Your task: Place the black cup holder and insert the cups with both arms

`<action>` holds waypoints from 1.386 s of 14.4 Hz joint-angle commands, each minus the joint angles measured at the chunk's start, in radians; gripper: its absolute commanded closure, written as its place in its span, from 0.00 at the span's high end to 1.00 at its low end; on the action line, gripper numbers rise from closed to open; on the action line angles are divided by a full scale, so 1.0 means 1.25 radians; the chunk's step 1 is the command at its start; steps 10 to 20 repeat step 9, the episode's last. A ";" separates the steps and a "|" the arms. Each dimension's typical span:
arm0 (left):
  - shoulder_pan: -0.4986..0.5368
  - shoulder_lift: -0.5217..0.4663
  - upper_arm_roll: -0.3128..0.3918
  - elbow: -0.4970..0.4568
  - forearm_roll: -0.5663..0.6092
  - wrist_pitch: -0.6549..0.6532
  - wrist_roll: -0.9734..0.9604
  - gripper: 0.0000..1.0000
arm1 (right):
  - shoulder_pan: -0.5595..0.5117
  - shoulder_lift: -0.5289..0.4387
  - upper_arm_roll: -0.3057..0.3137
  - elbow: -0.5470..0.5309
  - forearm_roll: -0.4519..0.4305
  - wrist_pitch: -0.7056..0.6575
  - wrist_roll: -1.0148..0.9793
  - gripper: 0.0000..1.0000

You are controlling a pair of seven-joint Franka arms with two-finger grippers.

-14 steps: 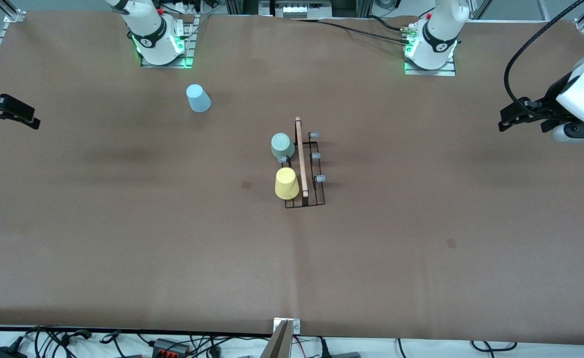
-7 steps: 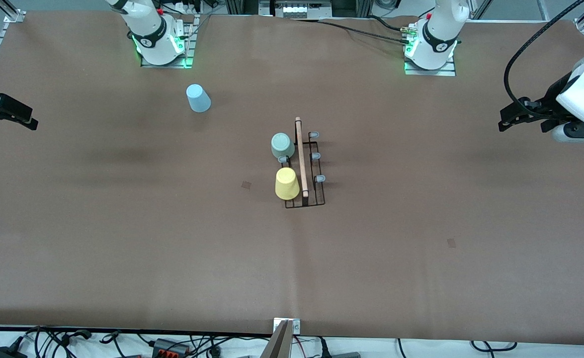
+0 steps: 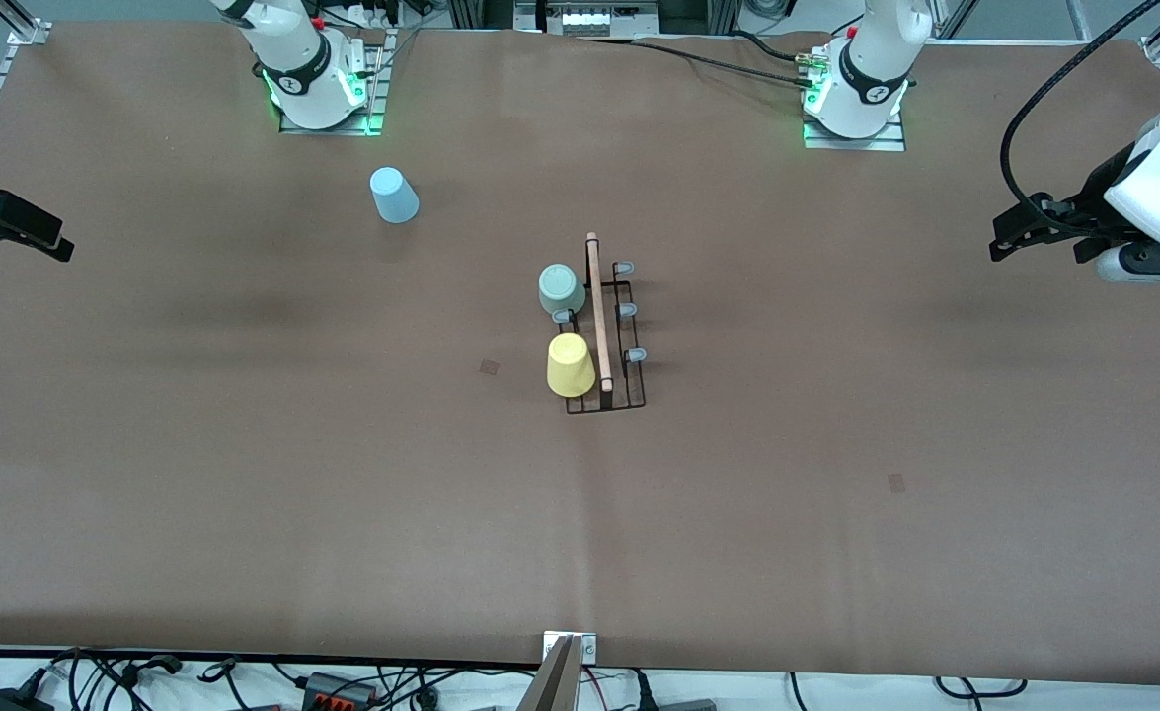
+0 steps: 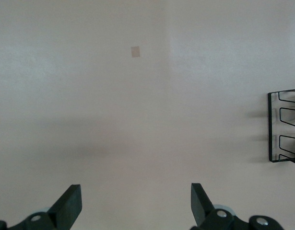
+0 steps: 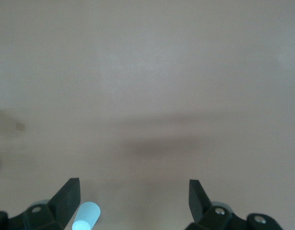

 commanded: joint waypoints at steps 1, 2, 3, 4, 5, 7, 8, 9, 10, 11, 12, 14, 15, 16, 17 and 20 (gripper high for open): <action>0.002 -0.007 -0.004 0.002 0.002 -0.010 0.013 1.00 | -0.011 0.003 0.015 0.012 0.004 -0.001 0.013 1.00; 0.002 -0.007 -0.004 0.002 0.002 -0.010 0.013 1.00 | -0.011 0.003 0.016 0.012 0.004 0.000 0.012 1.00; 0.002 -0.007 -0.004 0.002 0.002 -0.010 0.013 1.00 | -0.011 0.002 0.020 0.012 0.002 -0.002 0.012 1.00; 0.004 -0.007 -0.004 0.002 0.002 -0.014 0.013 1.00 | -0.010 0.001 0.021 0.012 0.002 -0.006 0.012 1.00; 0.003 -0.007 -0.004 0.002 0.001 -0.015 0.013 1.00 | -0.010 -0.001 0.021 0.012 0.002 -0.008 0.012 1.00; 0.002 -0.007 -0.004 0.002 0.002 -0.015 0.013 1.00 | -0.010 -0.002 0.021 0.012 0.002 -0.012 0.011 1.00; 0.002 -0.007 -0.004 0.002 0.002 -0.015 0.013 1.00 | -0.010 -0.002 0.021 0.012 0.002 -0.013 0.011 1.00; 0.002 -0.007 -0.004 0.002 0.002 -0.015 0.013 1.00 | -0.010 -0.002 0.021 0.012 0.002 -0.015 0.012 1.00; 0.002 -0.007 -0.004 0.002 0.002 -0.015 0.013 1.00 | -0.010 -0.002 0.021 0.012 0.002 -0.015 0.012 1.00; 0.002 -0.007 -0.004 0.002 0.002 -0.015 0.013 1.00 | -0.010 -0.002 0.021 0.012 0.002 -0.015 0.012 1.00; 0.002 -0.007 -0.004 0.002 0.002 -0.015 0.013 1.00 | -0.010 -0.002 0.021 0.012 0.002 -0.015 0.012 1.00; 0.002 -0.007 -0.004 0.002 0.002 -0.015 0.013 1.00 | -0.010 -0.002 0.021 0.012 0.002 -0.015 0.012 1.00; 0.002 -0.007 -0.004 0.002 0.002 -0.015 0.013 1.00 | -0.010 -0.002 0.021 0.012 0.002 -0.015 0.012 1.00; 0.002 -0.007 -0.004 0.002 0.002 -0.015 0.013 1.00 | -0.010 -0.002 0.021 0.012 0.002 -0.015 0.012 1.00; 0.002 -0.007 -0.004 0.002 0.002 -0.015 0.013 1.00 | -0.010 -0.002 0.021 0.012 0.002 -0.015 0.012 1.00; 0.002 -0.007 -0.004 0.002 0.002 -0.015 0.013 1.00 | -0.010 -0.002 0.021 0.012 0.002 -0.015 0.012 1.00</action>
